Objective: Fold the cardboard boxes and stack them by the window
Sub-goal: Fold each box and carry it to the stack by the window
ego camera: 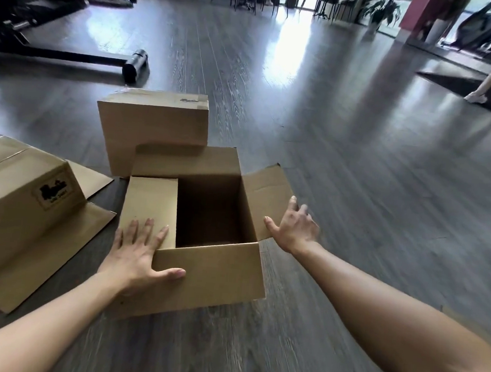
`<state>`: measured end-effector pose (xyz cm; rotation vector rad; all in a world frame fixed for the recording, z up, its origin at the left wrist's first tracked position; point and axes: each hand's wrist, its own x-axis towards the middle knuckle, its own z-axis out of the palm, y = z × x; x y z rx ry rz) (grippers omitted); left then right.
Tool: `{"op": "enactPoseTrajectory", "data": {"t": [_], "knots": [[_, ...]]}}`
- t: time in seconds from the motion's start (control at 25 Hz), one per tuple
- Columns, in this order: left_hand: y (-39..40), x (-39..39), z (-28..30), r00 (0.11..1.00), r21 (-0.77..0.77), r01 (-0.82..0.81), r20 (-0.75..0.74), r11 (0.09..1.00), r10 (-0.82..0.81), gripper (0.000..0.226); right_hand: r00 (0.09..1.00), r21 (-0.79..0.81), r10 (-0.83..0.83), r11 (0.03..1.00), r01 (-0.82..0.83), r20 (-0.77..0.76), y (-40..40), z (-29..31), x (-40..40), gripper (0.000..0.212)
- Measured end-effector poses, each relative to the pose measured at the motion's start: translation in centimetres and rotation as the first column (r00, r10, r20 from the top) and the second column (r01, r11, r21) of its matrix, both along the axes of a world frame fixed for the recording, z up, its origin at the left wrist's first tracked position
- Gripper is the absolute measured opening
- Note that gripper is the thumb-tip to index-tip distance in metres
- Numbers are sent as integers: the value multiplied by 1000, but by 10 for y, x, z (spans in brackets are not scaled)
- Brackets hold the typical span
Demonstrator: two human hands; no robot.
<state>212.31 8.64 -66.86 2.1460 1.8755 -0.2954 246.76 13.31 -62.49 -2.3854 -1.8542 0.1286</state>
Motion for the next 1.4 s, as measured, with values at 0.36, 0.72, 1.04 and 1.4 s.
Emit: {"op": "enactPoseTrajectory", "data": {"t": [0.36, 0.72, 1.04, 1.4], "knots": [[2, 6, 5, 999, 1, 0, -46, 1000, 0, 93, 894, 274, 446, 855, -440, 42, -22, 27, -93, 106], [-3, 5, 8, 1000, 8, -4, -25, 1000, 4, 80, 681, -401, 731, 638, -657, 47, -59, -15, -99, 162], [11, 9, 56, 989, 17, -87, 121, 996, 85, 110, 773, -522, 581, 591, -615, -253, -21, 31, -100, 141], [50, -4, 125, 986, 310, -74, 167, 948, 22, 104, 871, -117, 421, 880, -459, -252, 30, 74, -90, 135]]}}
